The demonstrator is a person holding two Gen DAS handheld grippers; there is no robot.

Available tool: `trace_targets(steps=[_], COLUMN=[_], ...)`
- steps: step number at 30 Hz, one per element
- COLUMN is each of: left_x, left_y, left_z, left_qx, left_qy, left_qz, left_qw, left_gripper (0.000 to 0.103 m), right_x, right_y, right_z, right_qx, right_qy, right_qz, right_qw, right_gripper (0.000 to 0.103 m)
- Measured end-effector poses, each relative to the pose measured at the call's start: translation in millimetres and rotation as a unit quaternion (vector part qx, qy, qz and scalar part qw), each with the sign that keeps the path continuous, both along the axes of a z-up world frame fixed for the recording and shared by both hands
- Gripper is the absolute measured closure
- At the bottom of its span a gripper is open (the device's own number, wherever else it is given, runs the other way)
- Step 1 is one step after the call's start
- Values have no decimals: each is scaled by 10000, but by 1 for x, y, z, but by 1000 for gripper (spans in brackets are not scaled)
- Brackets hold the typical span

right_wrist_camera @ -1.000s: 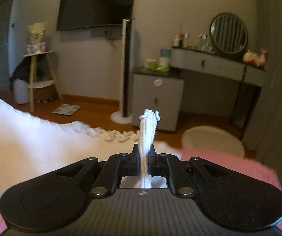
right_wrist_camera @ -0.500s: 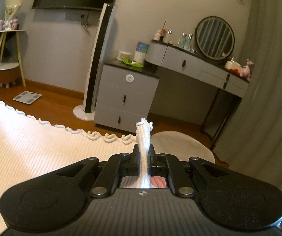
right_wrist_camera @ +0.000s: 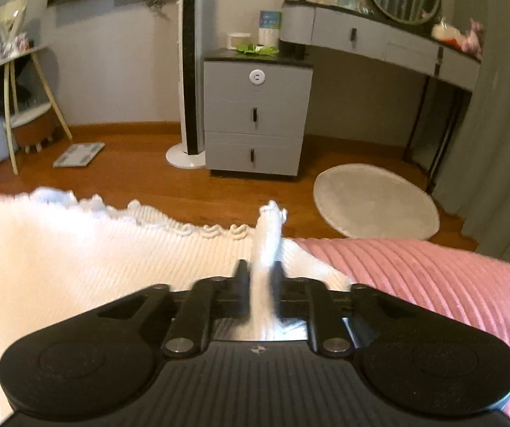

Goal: Fold small clothes
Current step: 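Lift the folded edge with both grippers and carry it over the top, then lower the folded layer onto the top with both grippers and release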

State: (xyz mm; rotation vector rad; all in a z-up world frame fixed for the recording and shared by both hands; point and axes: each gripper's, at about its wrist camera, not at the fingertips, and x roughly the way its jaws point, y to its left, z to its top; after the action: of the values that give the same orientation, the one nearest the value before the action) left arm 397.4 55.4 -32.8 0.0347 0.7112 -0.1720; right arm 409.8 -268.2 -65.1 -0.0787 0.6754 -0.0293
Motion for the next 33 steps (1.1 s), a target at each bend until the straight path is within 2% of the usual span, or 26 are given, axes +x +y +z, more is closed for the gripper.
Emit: trace_targets(steps=[4, 6, 9, 12, 13, 15, 16, 17, 18, 19, 20, 22, 23, 25, 29, 31, 33], left_x=[-6, -6, 5, 13, 16, 22, 19, 15, 8, -1, -10, -36, -49, -74, -98, -104, -105], left_y=[0, 3, 5, -4, -5, -4, -2, 1, 5, 11, 19, 34, 41, 49, 51, 45, 41], left_z=[11, 20, 24, 13, 7, -7, -9, -8, -4, 1, 6, 15, 19, 20, 9, 7, 9], left_qx=[164, 49, 12, 438, 542, 767, 828, 831, 769, 597, 393, -25, -183, -469, -696, -529, -526], left_qy=[-435, -631, -735, -691, -566, -167, -152, -215, -241, -209, -165, -194, -182, -75, 275, 289, 324], left_qz=[128, 252, 513, 673, 716, 784, 784, 789, 781, 775, 758, 743, 734, 684, 564, 492, 433], left_qw=[9988, 9977, 9960, 9944, 9943, 9938, 9934, 9932, 9937, 9950, 9962, 9970, 9970, 9965, 9956, 9970, 9972], left_gripper=[92, 93, 93, 95, 88, 85, 82, 79, 76, 69, 61, 55, 49, 44, 40, 38, 36], right_x=[-9, -10, -3, 4, 7, 19, 23, 22, 17, 9, -1, -33, -52, -96, -173, -196, -204], right_y=[13, 13, 16, 17, 16, 10, 8, 7, 6, 4, 1, -10, -16, -26, -42, -49, -57], right_z=[15, 25, 30, 18, 11, -7, -14, -15, -9, -1, 6, 18, 22, 23, 7, -6, -18], right_qx=[-433, -494, -646, -859, -903, -835, -827, -810, -712, -540, -300, 282, 546, 1161, 1982, 2417, 2741], right_qy=[-477, -822, -1100, -1008, -894, -328, -55, -50, -183, -319, -465, -705, -764, -836, -842, -772, -595], right_qz=[-22, -135, -370, -531, -560, -565, -605, -612, -621, -630, -597, -563, -586, -742, -1263, -1531, -1677], right_qw=[9979, 9953, 9911, 9898, 9903, 9944, 9947, 9948, 9954, 9960, 9967, 9955, 9939, 9869, 9683, 9551, 9451], right_gripper=[97, 97, 97, 97, 96, 95, 95, 94, 87, 82, 81, 76, 74, 59, 54, 50, 50])
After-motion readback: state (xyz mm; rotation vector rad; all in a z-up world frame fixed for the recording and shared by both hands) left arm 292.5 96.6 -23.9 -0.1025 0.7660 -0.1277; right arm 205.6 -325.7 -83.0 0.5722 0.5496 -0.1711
